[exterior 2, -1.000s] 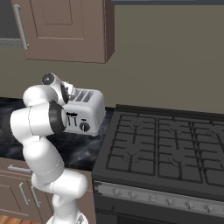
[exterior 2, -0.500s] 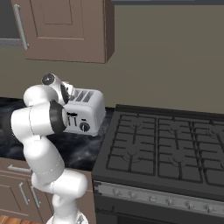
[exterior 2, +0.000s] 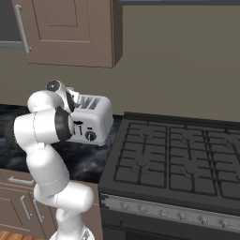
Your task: Start the toaster. Once the lever pops up, take the bread to the plate on the dining counter.
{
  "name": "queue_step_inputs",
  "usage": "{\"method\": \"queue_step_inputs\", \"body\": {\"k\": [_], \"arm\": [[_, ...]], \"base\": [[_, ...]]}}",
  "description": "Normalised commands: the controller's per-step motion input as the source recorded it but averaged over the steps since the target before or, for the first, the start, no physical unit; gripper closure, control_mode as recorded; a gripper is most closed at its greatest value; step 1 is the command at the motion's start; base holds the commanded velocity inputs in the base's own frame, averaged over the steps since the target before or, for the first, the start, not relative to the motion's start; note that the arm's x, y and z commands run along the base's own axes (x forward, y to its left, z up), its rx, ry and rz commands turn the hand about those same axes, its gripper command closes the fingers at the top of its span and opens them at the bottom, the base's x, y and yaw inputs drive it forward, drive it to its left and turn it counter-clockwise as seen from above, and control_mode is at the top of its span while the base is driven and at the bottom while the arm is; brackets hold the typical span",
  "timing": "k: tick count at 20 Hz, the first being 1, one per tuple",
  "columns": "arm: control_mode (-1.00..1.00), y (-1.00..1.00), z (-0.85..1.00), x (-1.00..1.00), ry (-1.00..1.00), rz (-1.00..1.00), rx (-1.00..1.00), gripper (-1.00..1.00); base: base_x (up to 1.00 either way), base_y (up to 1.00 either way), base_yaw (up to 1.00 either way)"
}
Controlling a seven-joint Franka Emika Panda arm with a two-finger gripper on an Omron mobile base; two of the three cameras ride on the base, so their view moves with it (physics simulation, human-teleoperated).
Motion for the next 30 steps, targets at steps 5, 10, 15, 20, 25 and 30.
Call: {"method": "queue_step_inputs", "body": {"k": [5, 10, 15, 20, 25, 30], "arm": [[-1.00, 0.01, -0.02, 0.04, 0.00, 0.00, 0.00, -1.00], [-1.00, 0.10, 0.00, 0.05, 0.01, 0.00, 0.00, -1.00], [-1.00, 0.08, 0.00, 0.05, 0.00, 0.00, 0.00, -1.00], [-1.00, 0.03, 0.00, 0.05, 0.00, 0.00, 0.00, -1.00], [-1.00, 0.00, -0.03, 0.09, 0.00, 0.00, 0.00, -1.00], [-1.00, 0.00, -0.04, 0.02, 0.00, 0.00, 0.00, -1.00]], "base": [[0.00, 0.00, 0.00], [0.00, 0.00, 0.00], [0.00, 0.00, 0.00], [0.00, 0.00, 0.00], [0.00, 0.00, 0.00], [0.00, 0.00, 0.00]]}}
